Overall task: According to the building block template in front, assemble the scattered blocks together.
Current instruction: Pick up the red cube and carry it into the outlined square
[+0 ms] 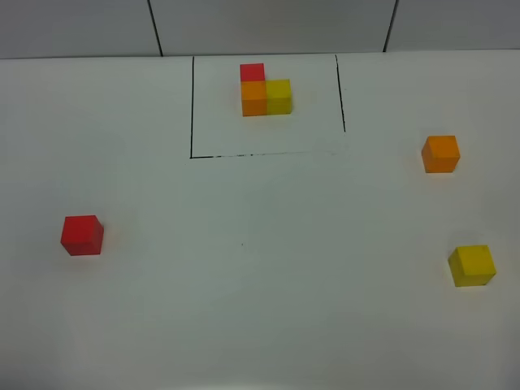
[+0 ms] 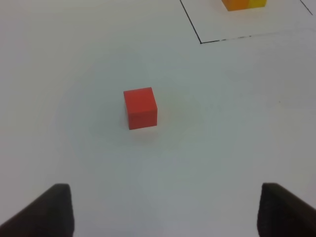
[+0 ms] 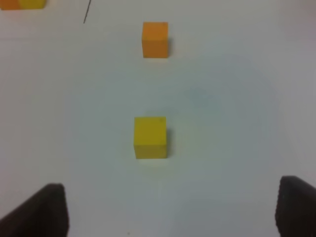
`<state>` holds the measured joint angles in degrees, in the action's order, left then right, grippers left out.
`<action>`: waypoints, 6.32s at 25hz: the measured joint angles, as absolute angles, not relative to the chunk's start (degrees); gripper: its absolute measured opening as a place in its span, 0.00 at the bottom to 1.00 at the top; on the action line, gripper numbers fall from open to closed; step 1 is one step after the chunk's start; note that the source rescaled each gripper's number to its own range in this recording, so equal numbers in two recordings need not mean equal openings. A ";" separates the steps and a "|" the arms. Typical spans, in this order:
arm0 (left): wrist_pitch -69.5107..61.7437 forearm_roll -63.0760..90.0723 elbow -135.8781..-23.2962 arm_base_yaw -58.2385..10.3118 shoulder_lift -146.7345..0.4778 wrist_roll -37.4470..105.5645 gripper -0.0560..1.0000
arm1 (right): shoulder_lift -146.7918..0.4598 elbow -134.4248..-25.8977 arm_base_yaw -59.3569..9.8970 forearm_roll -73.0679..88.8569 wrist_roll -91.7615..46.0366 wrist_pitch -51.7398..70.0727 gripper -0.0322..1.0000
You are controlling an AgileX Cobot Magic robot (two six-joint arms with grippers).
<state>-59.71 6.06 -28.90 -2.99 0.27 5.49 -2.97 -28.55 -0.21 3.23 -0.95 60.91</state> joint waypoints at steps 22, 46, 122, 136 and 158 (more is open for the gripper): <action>-59.71 6.06 -28.90 -2.99 0.27 5.49 0.75 | -2.97 -28.55 -0.21 3.23 -0.95 60.91 0.81; -52.75 4.92 -29.83 -2.99 -4.34 6.33 0.75 | -2.97 -28.55 -0.21 3.23 -0.95 60.91 0.81; -37.49 1.85 -59.78 -6.32 -110.10 -4.68 0.46 | -2.97 -28.55 -0.21 3.23 -0.93 60.91 0.81; -45.14 1.79 -68.65 -12.25 -110.30 9.19 0.06 | -2.97 -28.55 -0.21 3.23 -0.93 60.91 0.81; -68.33 -3.70 -122.77 -37.11 -139.37 44.97 0.06 | -2.97 -28.55 -0.21 3.23 -0.93 60.91 0.81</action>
